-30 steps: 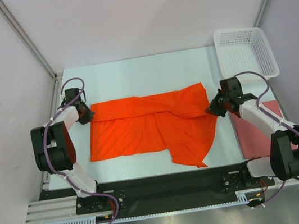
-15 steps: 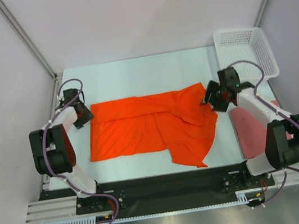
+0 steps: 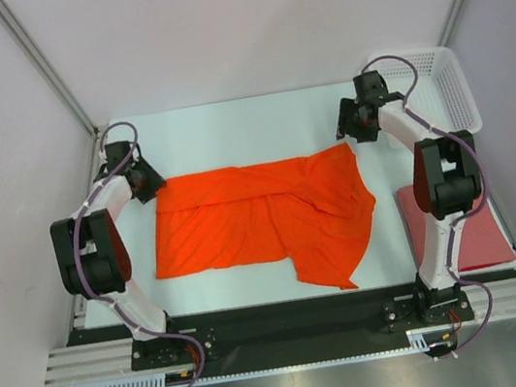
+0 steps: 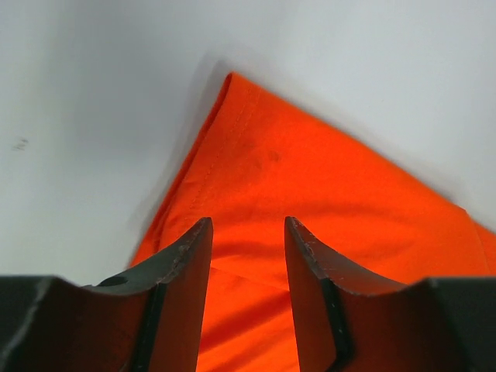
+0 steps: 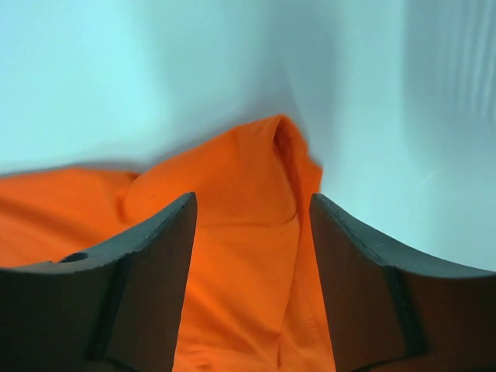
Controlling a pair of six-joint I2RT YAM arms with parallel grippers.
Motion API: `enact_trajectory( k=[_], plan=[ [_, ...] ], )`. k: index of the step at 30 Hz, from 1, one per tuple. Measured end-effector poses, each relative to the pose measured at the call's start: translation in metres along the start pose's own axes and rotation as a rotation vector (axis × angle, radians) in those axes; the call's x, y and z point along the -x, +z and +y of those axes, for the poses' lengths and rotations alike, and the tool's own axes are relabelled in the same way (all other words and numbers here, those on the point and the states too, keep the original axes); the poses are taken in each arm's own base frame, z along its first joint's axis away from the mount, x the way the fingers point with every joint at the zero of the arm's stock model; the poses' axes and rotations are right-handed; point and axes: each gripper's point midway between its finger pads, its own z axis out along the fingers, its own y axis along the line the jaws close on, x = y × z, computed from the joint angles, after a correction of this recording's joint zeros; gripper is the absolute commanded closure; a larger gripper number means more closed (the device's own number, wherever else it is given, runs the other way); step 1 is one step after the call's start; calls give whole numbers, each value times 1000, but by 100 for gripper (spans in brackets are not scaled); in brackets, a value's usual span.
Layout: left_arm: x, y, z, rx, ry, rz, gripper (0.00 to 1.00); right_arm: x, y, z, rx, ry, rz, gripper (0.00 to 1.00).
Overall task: Fold and stack the t-shirts
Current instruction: Fold the tshirt
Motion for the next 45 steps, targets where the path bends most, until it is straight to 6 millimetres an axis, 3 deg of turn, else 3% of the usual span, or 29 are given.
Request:
enact_trajectory(
  k=[6, 11, 16, 18, 21, 22, 30, 36, 38, 42, 45],
  plan=[
    [-26, 23, 1, -11, -48, 105, 54, -10, 34, -10, -39, -44, 72, 53],
    [-30, 30, 0, -15, -60, 125, 54, -11, 43, -12, -43, -56, 85, 64],
    [-32, 35, 2, -9, -68, 135, 54, -16, 53, -14, -40, -52, 107, 65],
    [-33, 36, 2, -6, -70, 138, 54, -20, 57, -14, -38, -47, 118, 70],
    [-33, 39, 3, -1, -77, 144, 54, -24, 63, -17, -44, -35, 129, 98],
    [-33, 40, 3, 0, -77, 145, 54, -24, 64, -19, -53, -29, 128, 100],
    [-32, 42, 4, 3, -81, 142, 54, -13, 64, -48, -231, 51, 58, 100],
    [-30, 41, 5, 6, -68, 136, 52, -13, 64, -47, -259, 47, 44, 100],
    [-26, 38, 6, 12, -46, 120, 47, -13, 64, -46, -258, 45, 44, 100],
    [0, 20, 4, 11, 32, 34, 41, -14, 64, -46, -257, 42, 45, 100],
    [34, 7, -7, -20, 111, -53, 40, -14, 64, -46, -253, 42, 47, 100]
  ],
)
